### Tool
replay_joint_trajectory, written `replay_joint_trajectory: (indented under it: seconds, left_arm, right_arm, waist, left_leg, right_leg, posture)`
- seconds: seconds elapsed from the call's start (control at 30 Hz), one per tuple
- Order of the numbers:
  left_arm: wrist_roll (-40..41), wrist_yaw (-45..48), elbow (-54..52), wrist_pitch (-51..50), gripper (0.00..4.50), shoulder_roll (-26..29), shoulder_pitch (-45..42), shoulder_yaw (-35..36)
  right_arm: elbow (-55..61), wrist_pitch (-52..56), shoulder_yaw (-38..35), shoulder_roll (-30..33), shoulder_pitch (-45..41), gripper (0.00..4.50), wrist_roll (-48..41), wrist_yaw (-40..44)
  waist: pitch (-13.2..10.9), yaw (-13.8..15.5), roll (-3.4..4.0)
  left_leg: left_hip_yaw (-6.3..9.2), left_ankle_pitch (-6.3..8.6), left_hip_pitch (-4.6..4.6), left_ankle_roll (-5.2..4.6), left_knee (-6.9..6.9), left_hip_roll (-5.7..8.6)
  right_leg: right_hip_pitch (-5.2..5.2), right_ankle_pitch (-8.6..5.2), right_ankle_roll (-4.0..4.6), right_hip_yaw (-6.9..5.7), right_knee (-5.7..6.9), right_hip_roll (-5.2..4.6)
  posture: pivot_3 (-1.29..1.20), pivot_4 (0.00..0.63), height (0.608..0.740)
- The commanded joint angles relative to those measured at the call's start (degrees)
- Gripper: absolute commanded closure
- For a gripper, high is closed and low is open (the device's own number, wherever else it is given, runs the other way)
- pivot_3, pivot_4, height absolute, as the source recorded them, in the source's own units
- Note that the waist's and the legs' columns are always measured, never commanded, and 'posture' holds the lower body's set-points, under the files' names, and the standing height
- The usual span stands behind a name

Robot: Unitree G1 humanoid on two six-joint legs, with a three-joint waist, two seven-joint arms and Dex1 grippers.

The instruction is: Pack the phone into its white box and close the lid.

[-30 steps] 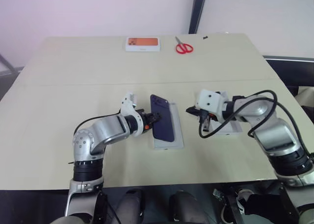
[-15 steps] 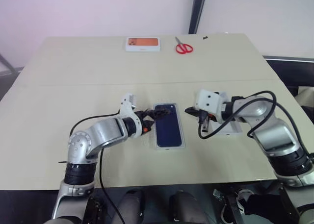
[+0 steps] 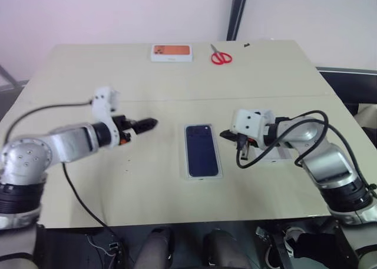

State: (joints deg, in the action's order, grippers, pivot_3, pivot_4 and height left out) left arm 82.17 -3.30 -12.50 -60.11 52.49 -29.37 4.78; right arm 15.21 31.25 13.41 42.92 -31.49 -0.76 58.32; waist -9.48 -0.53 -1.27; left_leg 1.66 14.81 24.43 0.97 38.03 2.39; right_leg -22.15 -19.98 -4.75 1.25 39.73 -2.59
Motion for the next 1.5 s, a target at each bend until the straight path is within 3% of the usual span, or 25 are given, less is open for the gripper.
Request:
replay_joint_trajectory:
  seconds: [0.03,0.2,0.43,0.67,1.13,1.5]
  left_arm:
    - [-16.0,15.1,-1.8,3.8,1.89,4.2,-2.2,-7.3]
    - [-38.5,34.4,1.0,11.5,4.46,6.2,-8.4,-22.9]
    - [-54.5,51.8,8.1,15.8,4.46,-3.3,-17.8,-36.3]
    - [-61.9,56.4,8.5,13.5,4.46,-12.4,-18.6,-41.2]
    - [-67.8,52.8,9.1,7.7,4.46,-27.4,-17.4,-40.1]
    - [-69.6,53.1,11.2,7.3,4.46,-32.2,-17.6,-39.0]
  right_arm:
    - [-0.7,-3.1,1.3,2.1,-0.3,4.5,2.0,0.6]
    - [-1.3,-6.2,3.7,4.0,0.8,4.5,4.3,1.5]
    - [-1.0,-7.7,6.0,4.0,1.9,4.5,7.5,1.4]
    - [1.0,-7.3,7.7,3.5,3.5,4.5,9.7,1.3]
    - [6.7,-4.5,4.1,7.9,7.3,4.5,8.4,4.3]
    - [6.5,-3.9,1.5,10.8,8.5,4.5,8.6,4.7]
  waist:
    - [0.0,0.0,0.0]
    - [0.0,0.0,0.04]
    - [0.0,-0.1,0.05]
    - [0.0,-0.2,0.05]
    - [0.0,1.7,0.08]
    - [0.0,1.2,0.1]
  left_leg:
    - [0.01,0.0,0.0,0.0,-0.01,0.0]
    - [0.0,0.03,0.01,-0.05,-0.04,0.0]
    - [-0.01,0.06,0.07,-0.13,0.0,0.0]
    - [0.0,0.09,0.09,-0.18,0.03,-0.02]
    - [0.05,0.17,0.01,-0.33,0.3,0.0]
    - [0.06,0.33,-0.01,-0.61,0.3,0.0]
  right_leg:
    - [0.01,0.0,0.0,-0.01,-0.05,0.0]
    - [0.09,0.0,0.0,-0.01,-0.2,0.0]
    - [0.08,0.01,-0.01,-0.01,-0.21,0.01]
    - [0.04,0.01,-0.01,0.01,-0.17,0.0]
    - [0.36,0.02,-0.03,-0.09,-0.22,-0.06]
    - [0.37,0.02,-0.04,-0.1,-0.24,-0.07]
  posture:
    - [0.0,0.15,0.74]
    - [0.0,0.15,0.74]
    - [0.0,0.15,0.74]
    - [0.0,0.15,0.74]
    - [0.0,0.15,0.74]
    - [0.0,0.15,0.74]
